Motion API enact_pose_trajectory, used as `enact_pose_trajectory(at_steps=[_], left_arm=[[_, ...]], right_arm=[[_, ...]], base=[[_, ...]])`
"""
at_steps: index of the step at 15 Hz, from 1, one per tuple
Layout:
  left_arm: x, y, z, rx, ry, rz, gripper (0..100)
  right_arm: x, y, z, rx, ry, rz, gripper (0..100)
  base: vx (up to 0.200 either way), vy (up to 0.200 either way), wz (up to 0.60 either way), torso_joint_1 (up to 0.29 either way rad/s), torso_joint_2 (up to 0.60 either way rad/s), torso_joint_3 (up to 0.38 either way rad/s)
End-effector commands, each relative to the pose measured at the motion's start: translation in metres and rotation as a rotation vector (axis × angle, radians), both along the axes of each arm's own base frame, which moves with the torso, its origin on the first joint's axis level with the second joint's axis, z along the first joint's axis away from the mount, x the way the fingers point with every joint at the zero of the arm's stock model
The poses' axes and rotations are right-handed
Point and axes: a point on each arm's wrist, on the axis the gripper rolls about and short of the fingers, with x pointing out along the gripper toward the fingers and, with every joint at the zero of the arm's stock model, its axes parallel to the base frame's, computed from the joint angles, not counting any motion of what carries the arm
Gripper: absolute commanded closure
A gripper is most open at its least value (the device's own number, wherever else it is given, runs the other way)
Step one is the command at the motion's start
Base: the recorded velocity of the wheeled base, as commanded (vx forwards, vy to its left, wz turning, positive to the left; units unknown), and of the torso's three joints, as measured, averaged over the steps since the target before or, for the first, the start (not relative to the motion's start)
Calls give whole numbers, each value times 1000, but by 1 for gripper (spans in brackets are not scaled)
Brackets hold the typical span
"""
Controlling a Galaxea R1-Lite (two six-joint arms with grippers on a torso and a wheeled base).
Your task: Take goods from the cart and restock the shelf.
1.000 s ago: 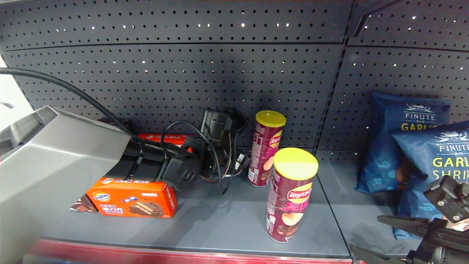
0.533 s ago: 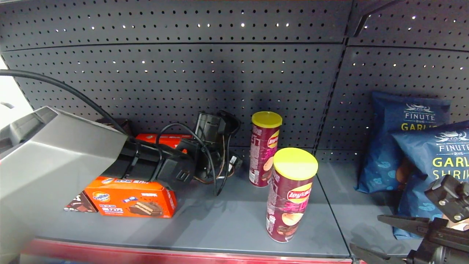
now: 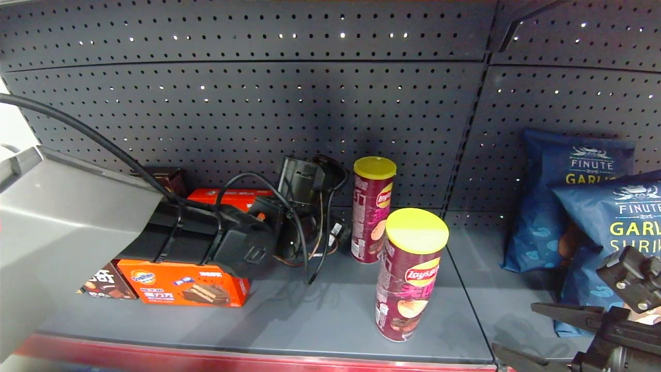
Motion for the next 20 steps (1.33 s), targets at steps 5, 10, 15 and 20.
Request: enact_pose_trajectory(at_steps=[5, 10, 15, 20], left_arm=[[-1, -5, 0, -8, -2, -9, 0], [-3, 1, 9, -55, -14, 23, 0], [-12, 17, 48, -107, -100, 80, 0], [-20, 27, 56, -166, -141, 103, 0]], right_arm=[[0, 0, 0, -1, 2, 2, 0], [8, 6, 3, -8, 5, -10, 0], [49, 30, -13, -125, 78, -234, 0], [62, 46, -29, -213, 108, -273, 0]], base=[[0, 0, 0, 0, 0, 0], [0, 0, 0, 0, 0, 0], [0, 0, 0, 0, 0, 0], [0, 0, 0, 0, 0, 0]])
